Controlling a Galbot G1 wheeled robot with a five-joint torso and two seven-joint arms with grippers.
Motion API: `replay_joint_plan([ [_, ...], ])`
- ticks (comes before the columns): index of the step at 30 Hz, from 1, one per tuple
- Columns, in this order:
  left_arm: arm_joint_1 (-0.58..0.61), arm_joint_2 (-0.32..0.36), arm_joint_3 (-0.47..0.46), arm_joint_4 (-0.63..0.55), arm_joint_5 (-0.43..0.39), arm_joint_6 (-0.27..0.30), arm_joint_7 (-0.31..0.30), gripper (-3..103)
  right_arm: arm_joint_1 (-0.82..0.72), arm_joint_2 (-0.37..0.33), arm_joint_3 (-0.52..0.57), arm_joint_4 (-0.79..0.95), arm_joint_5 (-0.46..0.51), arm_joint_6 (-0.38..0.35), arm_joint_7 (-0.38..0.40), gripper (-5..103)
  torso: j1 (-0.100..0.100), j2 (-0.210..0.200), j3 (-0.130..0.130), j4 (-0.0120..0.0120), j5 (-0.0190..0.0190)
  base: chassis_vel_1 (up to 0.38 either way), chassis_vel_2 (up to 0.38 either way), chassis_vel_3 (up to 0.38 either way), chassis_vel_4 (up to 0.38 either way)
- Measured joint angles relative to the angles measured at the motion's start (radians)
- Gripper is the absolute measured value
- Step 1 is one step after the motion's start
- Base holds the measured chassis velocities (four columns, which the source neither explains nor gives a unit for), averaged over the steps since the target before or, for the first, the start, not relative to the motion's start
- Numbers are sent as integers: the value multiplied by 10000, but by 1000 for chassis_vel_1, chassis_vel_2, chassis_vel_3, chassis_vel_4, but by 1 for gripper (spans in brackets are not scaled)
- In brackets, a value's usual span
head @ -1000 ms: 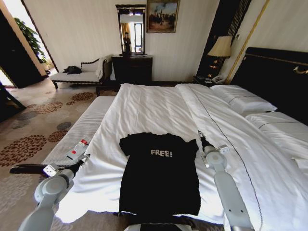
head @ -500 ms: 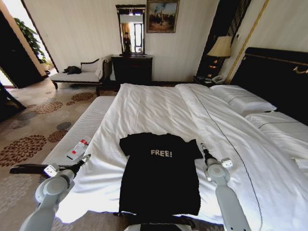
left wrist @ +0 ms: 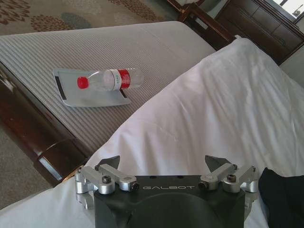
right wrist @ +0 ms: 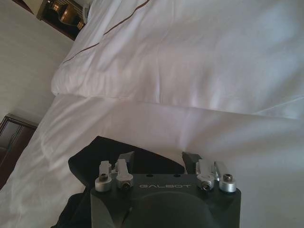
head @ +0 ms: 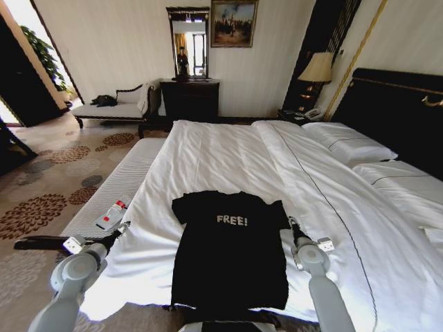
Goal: Fold the clothes on the bed.
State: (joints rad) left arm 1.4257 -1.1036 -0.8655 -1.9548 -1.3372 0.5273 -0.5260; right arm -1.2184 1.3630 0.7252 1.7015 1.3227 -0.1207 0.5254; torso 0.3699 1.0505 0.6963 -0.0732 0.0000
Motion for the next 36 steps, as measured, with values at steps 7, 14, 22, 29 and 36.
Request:
replay_joint_plan([
  [7, 29, 39, -77, 45, -28, -8, 1, 100, 26, 123, -68, 8, 31, 18, 50, 33, 0, 0, 0, 0, 0, 0, 0, 0, 0],
  [14, 16, 39, -73, 86, -32, -24, 7, 100, 26, 145, -51, 20, -60, 124, 70, 12, 0, 0, 0, 0, -1, 0, 0, 0, 0],
  [22, -50, 56, -49, 136, -53, -31, 14, 100, -253, 221, 122, 572, -175, 368, 191, 0, 0, 0, 0, 1, 0, 0, 0, 0, 0],
  [29, -78, 28, 6, 166, -55, -34, 18, 100, -781, 365, 190, 1095, -315, 412, 211, 0, 0, 0, 0, 0, 0, 0, 0, 0, 0],
  [36, -173, -35, 107, 163, -52, -35, 21, 100, -1181, 481, 200, 1405, -730, 504, 168, 5, 0, -2, -1, 0, 0, 0, 0, 0, 0],
])
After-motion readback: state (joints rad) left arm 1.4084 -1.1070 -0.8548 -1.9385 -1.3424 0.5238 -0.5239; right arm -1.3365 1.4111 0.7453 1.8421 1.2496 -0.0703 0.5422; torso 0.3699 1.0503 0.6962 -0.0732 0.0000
